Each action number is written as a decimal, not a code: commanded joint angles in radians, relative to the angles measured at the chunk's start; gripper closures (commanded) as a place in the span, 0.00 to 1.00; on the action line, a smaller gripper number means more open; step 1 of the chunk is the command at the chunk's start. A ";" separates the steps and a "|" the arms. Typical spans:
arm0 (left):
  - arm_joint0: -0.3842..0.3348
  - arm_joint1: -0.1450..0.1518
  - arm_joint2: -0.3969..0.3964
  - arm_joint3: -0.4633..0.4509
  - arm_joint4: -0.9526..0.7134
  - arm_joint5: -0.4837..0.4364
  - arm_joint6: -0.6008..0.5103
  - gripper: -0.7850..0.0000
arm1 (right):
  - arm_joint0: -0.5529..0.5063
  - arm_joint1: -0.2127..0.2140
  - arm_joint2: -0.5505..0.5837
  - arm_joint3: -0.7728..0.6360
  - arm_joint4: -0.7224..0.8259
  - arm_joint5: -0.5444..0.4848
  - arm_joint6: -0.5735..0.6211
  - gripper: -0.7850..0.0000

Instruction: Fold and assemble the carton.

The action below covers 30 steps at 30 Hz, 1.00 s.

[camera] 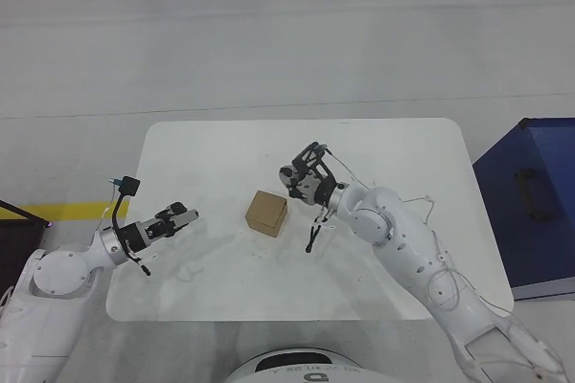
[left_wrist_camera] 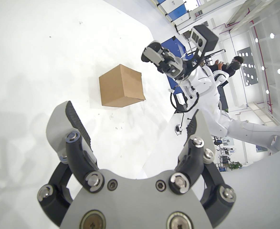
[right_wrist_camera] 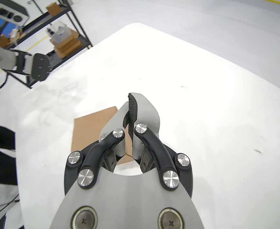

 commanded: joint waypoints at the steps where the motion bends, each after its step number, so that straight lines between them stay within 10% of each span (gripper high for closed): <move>1: 0.000 0.000 0.000 0.000 0.000 0.000 0.000 0.00 | -0.006 0.001 -0.004 0.002 -0.022 0.035 0.038 1.00; 14: 0.002 0.000 0.007 -0.001 0.016 0.007 -0.006 0.00 | -0.018 0.006 0.026 -0.015 0.131 -0.116 0.094 1.00; 19: -0.010 0.004 0.088 -0.047 0.338 -0.006 -0.027 0.00 | -0.120 0.032 0.107 -0.117 0.069 -0.095 0.043 1.00; 30: -0.036 -0.018 0.288 -0.160 1.089 -0.017 0.364 0.00 | -0.367 0.077 0.271 -0.301 -0.009 -0.084 -0.052 1.00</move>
